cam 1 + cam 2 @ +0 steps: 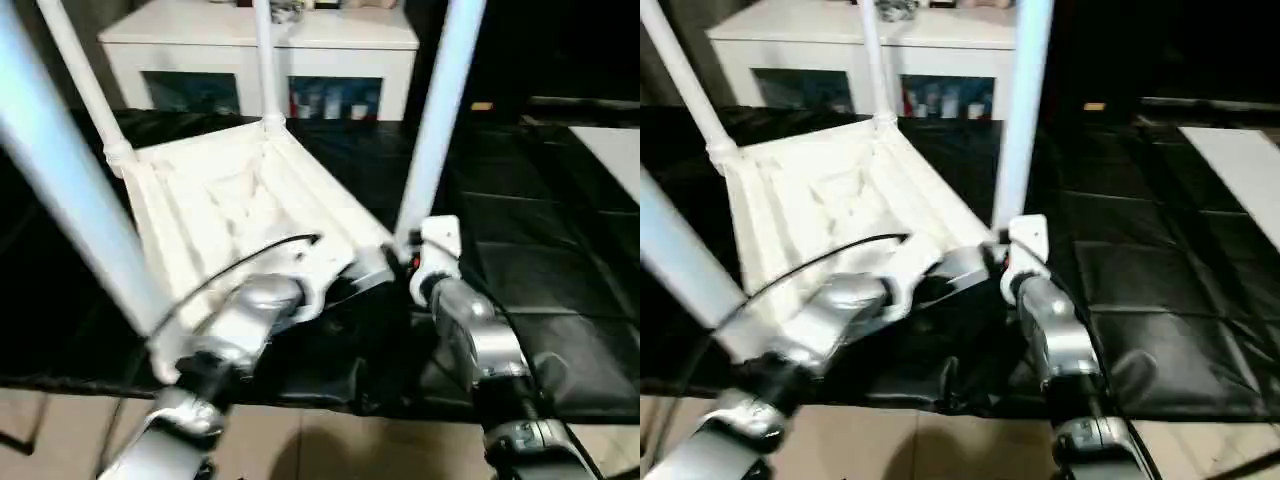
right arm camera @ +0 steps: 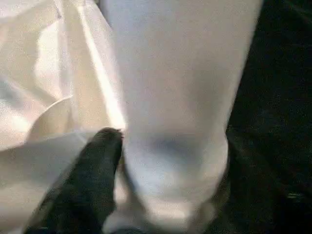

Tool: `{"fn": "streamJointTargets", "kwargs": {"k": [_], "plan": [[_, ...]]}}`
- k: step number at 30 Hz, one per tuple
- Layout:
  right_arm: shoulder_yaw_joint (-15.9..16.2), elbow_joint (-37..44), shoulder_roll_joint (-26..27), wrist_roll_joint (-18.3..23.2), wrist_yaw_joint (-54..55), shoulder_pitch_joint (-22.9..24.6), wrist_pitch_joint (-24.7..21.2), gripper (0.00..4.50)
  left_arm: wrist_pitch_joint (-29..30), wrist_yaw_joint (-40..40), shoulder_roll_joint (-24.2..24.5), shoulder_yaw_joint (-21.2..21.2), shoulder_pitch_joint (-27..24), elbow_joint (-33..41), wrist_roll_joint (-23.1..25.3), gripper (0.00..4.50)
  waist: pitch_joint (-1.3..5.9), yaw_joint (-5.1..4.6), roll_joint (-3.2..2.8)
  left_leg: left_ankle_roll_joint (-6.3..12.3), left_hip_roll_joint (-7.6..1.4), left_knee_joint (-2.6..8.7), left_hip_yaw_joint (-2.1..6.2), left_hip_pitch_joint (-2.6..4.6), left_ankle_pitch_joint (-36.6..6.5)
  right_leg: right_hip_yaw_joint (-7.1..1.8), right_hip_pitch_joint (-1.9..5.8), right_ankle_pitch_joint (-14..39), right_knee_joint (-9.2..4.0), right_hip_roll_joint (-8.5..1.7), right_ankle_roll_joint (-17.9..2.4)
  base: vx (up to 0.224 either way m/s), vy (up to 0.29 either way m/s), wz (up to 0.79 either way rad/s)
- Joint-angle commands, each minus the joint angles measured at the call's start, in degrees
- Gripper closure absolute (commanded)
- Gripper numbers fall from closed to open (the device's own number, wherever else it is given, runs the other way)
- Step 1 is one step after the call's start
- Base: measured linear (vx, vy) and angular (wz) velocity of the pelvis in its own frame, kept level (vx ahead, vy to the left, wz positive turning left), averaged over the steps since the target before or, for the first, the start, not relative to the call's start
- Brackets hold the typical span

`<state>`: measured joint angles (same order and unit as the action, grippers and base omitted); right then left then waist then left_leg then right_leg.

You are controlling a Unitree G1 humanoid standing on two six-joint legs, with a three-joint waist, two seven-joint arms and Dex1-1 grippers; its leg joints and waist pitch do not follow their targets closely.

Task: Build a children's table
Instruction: Rotate leg to tighten

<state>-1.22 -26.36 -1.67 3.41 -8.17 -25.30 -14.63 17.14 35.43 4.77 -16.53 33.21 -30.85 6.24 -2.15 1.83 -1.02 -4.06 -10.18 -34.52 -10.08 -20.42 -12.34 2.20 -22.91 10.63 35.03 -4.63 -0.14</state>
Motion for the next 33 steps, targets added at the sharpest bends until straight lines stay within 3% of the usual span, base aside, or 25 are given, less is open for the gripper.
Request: {"fn": "streamJointTargets", "kwargs": {"k": [1,2,3,5,7,9,11,12,15,21,24,25,33], "plan": [[6.5,4.1,2.6,1.8,-6.5,0.4,1.1,0.81,-2.1,-2.8,0.2,1.4,-0.1,0.7,-0.8,4.50,3.22,0.20,1.28,4.37,-1.80,4.09,0.73,-0.86,-5.3,-1.84,3.19,10.5,-4.23,-3.04,-9.9,0.000,0.000,0.00],[6.4,4.5,1.8,1.8,-7.0,0.6,1.2,0.68,-2.3,-1.5,0.7,1.4,-0.6,1.4,-1.2,4.50,3.32,-0.24,1.26,4.48,-1.77,4.09,1.01,-1.44,-4.0,-1.66,3.65,9.2,-3.90,-3.09,-9.9,0.000,0.000,0.00],[6.2,5.9,0.2,2.5,-9.1,1.0,0.4,0.68,-3.0,1.7,2.2,0.7,-1.6,3.2,-1.6,4.50,3.31,-0.42,1.27,4.50,-1.75,4.14,1.13,-1.52,-3.9,-1.56,3.69,9.0,-3.92,-3.08,-10.0,0.000,0.000,0.00],[6.4,8.3,-3.1,3.7,-14.0,1.7,-1.6,0.42,-2.9,5.3,4.4,0.2,-3.3,5.7,-2.2,4.50,3.28,-0.59,1.08,5.15,-2.00,3.89,0.83,-0.53,-5.3,-1.79,2.96,7.3,-4.01,-2.88,-12.3,0.000,0.000,0.00],[7.6,10.7,-7.2,4.4,-19.9,2.6,-2.5,0.42,-3.5,8.2,6.4,0.1,-4.6,7.3,-2.6,4.50,3.39,-0.41,1.12,5.76,-2.16,3.88,0.88,-0.74,-4.4,-1.78,3.38,5.3,-3.70,-2.93,-12.9,0.000,0.000,0.00],[8.8,14.1,-13.8,5.7,-29.7,4.7,-2.2,0.42,-4.4,15.4,10.2,-0.5,-6.9,9.9,-4.7,4.50,3.30,-0.03,0.94,6.77,-2.24,3.67,0.68,-0.60,-4.1,-1.76,3.14,3.2,-3.43,-2.83,-14.1,0.000,0.000,0.00],[8.9,16.1,-18.1,6.5,-35.9,6.2,-2.0,0.42,-5.0,22.0,13.8,-1.8,-8.6,12.2,-6.6,4.50,3.23,0.43,1.05,7.41,-2.50,3.72,0.67,-0.61,-4.1,-1.93,3.18,2.9,-3.36,-3.02,-14.1,0.000,0.000,0.00],[9.1,16.3,-19.1,6.6,-37.2,6.5,-2.0,0.42,-5.1,23.6,14.7,-2.1,-9.0,12.7,-7.0,4.50,3.11,0.41,1.02,7.55,-2.52,3.79,0.59,-0.50,-4.5,-1.92,2.84,3.3,-3.39,-2.93,-14.5,0.000,0.000,0.00],[10.1,17.2,-22.9,7.1,-42.3,7.4,-1.9,0.42,-3.8,28.0,17.1,-2.3,-9.7,14.4,-8.8,4.50,2.95,0.87,0.88,6.35,-2.70,3.89,0.31,0.12,-6.7,-1.93,2.45,6.5,-3.64,-2.96,-15.1,0.000,0.000,0.00],[11.6,18.1,-24.2,8.5,-45.5,7.4,-2.9,0.42,-2.1,32.0,18.6,-2.2,-10.1,16.9,-11.0,4.50,2.64,1.18,1.12,4.08,-2.73,4.38,0.23,0.20,-9.7,-2.06,2.43,11.3,-4.06,-3.11,-13.4,0.000,0.000,0.00],[13.0,17.8,-23.9,7.6,-46.8,7.5,-3.0,0.42,-2.5,32.0,18.5,-2.3,-9.7,16.5,-11.1,4.50,2.72,1.21,1.28,3.93,-2.65,4.30,0.27,0.03,-8.7,-2.05,2.52,10.9,-4.00,-3.12,-13.0,0.000,0.000,0.00],[13.0,17.6,-23.8,7.4,-46.9,7.5,-2.9,0.66,-2.6,32.2,18.5,-2.3,-9.7,16.4,-11.0,4.50,2.74,1.18,1.31,3.94,-2.61,4.28,0.28,-0.05,-8.2,-2.05,2.58,10.7,-3.95,-3.13,-12.9,0.000,0.000,0.00],[13.5,17.2,-24.5,7.2,-47.6,7.3,-3.2,1.18,-2.2,32.0,18.5,-2.1,-9.7,16.4,-10.7,4.50,2.79,1.07,1.36,4.23,-2.57,4.18,0.26,-0.04,-7.4,-2.02,2.61,9.8,-3.89,-3.06,-13.2,0.000,0.000,0.00]]}}
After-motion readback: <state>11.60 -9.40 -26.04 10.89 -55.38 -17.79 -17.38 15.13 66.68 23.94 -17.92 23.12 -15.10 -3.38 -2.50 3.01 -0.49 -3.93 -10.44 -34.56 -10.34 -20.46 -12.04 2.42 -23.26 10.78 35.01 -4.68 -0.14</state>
